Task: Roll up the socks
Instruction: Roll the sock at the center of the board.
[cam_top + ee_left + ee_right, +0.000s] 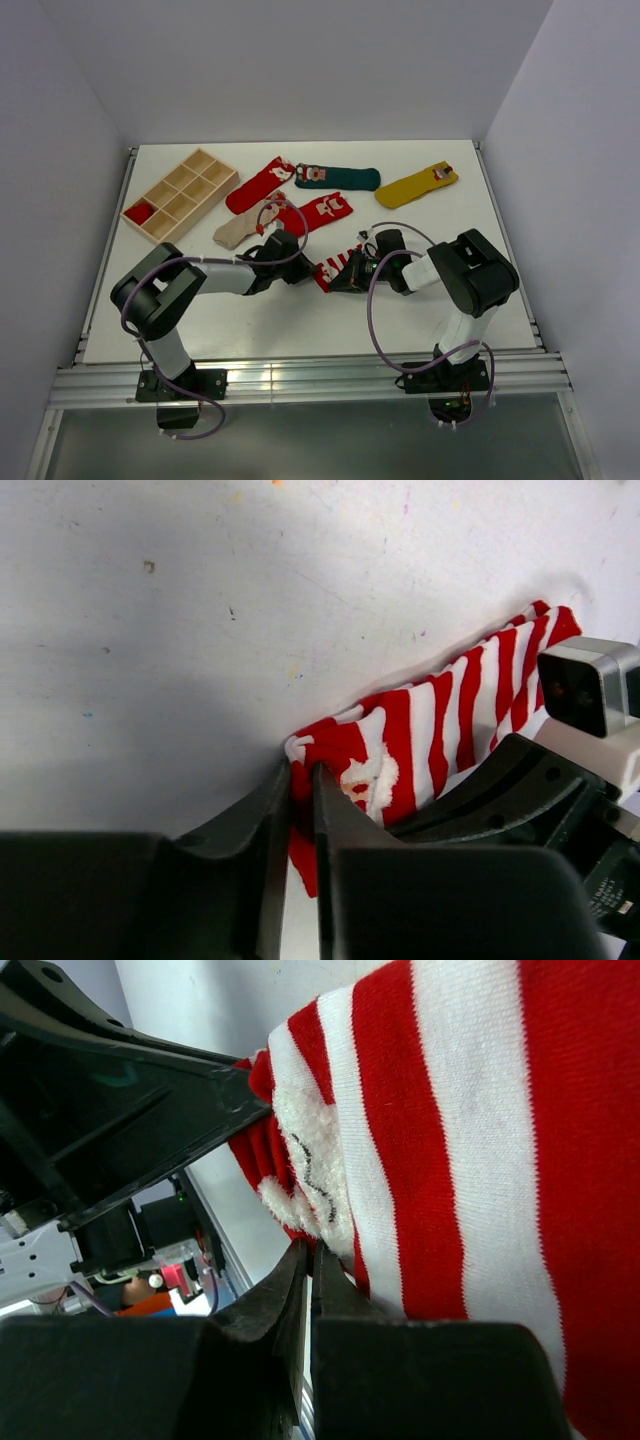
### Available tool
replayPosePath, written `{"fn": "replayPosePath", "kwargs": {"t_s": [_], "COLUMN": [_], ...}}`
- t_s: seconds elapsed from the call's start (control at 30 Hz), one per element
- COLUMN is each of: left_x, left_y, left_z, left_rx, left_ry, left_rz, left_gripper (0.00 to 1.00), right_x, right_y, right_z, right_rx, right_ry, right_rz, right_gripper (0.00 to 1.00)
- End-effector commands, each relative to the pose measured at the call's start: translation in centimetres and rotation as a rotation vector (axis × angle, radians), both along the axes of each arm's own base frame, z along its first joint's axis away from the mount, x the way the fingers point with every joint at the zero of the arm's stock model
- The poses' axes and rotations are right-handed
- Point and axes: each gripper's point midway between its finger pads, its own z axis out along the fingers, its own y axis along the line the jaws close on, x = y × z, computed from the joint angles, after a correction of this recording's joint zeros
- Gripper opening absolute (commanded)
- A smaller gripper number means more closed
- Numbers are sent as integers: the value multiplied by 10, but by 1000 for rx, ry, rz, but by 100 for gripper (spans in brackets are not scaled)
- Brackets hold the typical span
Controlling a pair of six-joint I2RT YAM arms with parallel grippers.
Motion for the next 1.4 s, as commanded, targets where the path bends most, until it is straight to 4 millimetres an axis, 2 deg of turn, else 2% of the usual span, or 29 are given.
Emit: {"fn": "replayPosePath", "kwargs": {"t_s": [0.0, 0.07, 0.1, 0.2, 0.23, 0.3, 0.33, 0.4, 0.43, 0.47, 0.53, 0.67, 0.73, 0.83, 0.9, 1.07, 1.1, 1.37], "left_x": [-2, -2, -2, -2, -2, -1, 0, 5, 1, 6, 3, 4, 1, 3, 1, 2, 2, 1], "left_y": [15, 16, 17, 19, 20, 24, 26, 26, 31, 29, 36, 34, 37, 34, 33, 32, 32, 28], "left_z": [-22, -23, -23, -20, -17, -13, -9, -1, -4, 1, -3, -4, -11, -11, -13, -12, -13, -14], "left_rx": [100, 112, 123, 156, 166, 209, 227, 261, 300, 308, 360, 410, 447, 463, 468, 476, 478, 479], "left_ry": [56, 64, 71, 81, 74, 82, 74, 57, 73, 61, 85, 105, 128, 136, 144, 149, 149, 156], "left_rz": [30, 30, 31, 28, 25, 29, 25, 30, 18, 20, 4, -30, -52, -78, -96, -112, -115, -140], "left_gripper": [15, 8, 1, 0, 0, 0, 0, 0, 0, 0, 0, 0, 0, 0, 0, 0, 0, 0], "right_x": [-1, 1, 0, 3, 7, 7, 10, 13, 14, 16, 20, 17, 13, 8, 2, -4, -8, -4], "right_y": [-5, -7, -9, -13, -13, -16, -16, -20, -21, -22, -25, -15, -9, 3, 12, 33, 38, 55], "right_z": [-11, -11, -12, -8, 0, 2, 15, 18, 21, 31, 38, 64, 68, 72, 67, 69, 63, 58], "right_rx": [-39, -57, -74, -117, -128, -169, -170, -239, -264, -311, -389, -494, -511, -551, -584, -639, -652, -701], "right_ry": [14, -8, -5, -63, -106, -154, -209, -277, -311, -386, -483, -712, -779, -887, -933, -1040, -1054, -1092], "right_rz": [2, 2, 6, 4, -2, 1, -3, -13, -16, -21, -20, -21, 10, 24, 64, 114, 148, 190], "right_gripper": [0, 0, 0, 3, 7, 13, 21, 28, 34, 36, 40, 41, 41, 40, 41, 39, 39, 36]}}
